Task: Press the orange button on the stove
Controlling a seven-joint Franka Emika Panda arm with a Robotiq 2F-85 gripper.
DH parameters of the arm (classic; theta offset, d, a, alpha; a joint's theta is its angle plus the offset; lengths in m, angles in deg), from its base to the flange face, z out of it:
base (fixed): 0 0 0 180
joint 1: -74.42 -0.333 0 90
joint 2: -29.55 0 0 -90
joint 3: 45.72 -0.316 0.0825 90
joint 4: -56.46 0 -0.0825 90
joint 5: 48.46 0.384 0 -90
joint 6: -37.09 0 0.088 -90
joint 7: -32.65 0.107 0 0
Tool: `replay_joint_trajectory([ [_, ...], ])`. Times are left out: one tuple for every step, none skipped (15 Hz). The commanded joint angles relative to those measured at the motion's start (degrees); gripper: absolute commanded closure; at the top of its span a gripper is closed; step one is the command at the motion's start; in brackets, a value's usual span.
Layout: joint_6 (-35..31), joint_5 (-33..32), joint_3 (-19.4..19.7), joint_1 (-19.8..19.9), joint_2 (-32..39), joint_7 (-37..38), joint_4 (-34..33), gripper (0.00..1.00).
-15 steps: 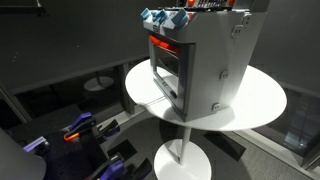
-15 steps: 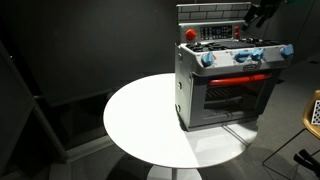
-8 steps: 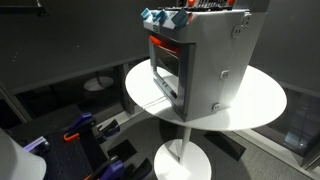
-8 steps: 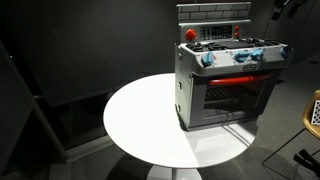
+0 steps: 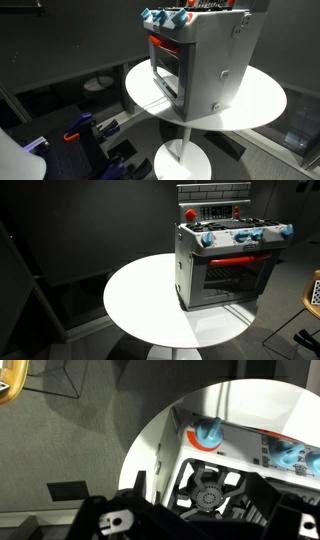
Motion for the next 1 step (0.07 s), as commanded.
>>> replay_joint_trajectory([
  [0.2,0.1,-0.1,0.2,0.1,-0.1,-0.2,0.0],
])
